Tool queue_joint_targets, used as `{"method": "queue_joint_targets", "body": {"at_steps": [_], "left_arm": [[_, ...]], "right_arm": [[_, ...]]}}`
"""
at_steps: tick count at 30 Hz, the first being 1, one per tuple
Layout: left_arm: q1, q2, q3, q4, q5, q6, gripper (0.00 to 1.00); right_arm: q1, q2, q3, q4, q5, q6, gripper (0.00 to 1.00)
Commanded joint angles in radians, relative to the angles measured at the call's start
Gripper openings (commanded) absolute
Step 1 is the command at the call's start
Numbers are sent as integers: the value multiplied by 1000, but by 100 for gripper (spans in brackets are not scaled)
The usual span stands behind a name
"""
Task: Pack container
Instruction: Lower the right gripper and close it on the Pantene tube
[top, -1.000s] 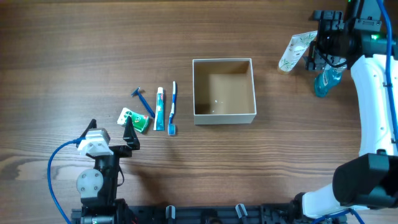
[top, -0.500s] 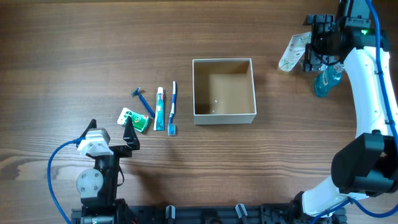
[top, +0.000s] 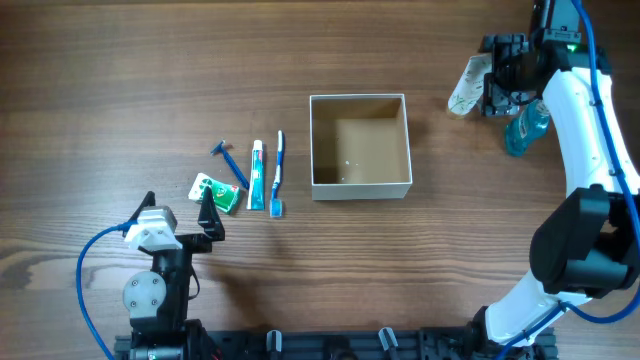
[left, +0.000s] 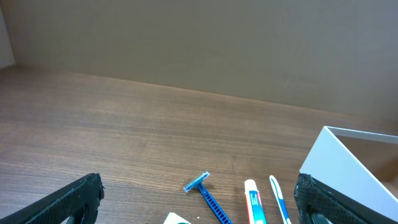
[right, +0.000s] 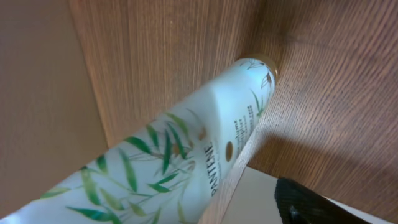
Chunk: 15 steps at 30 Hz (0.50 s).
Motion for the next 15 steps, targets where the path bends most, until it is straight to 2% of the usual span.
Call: {"method": "queue_joint_targets", "body": {"at_steps": [1, 5, 7, 10, 12, 15], "left_arm": [[-5, -3, -1, -11, -13, -17, 100], [-5, -3, -1, -11, -13, -17, 100], [-5, -3, -1, -11, -13, -17, 100], [-5, -3, -1, -11, -13, -17, 100], [-5, -3, -1, -11, -13, -17, 100], [-5, -3, -1, -11, -13, -17, 100]], "right_arm": [[-1, 10, 5, 0, -8, -12, 78], [-1, 10, 5, -10, -8, -11, 65], [-1, 10, 5, -14, -7, -11, 56], [-1, 10, 5, -19, -5, -11, 34], [-1, 10, 5, -21, -5, -11, 25], [-1, 10, 5, -27, -6, -11, 16]]}}
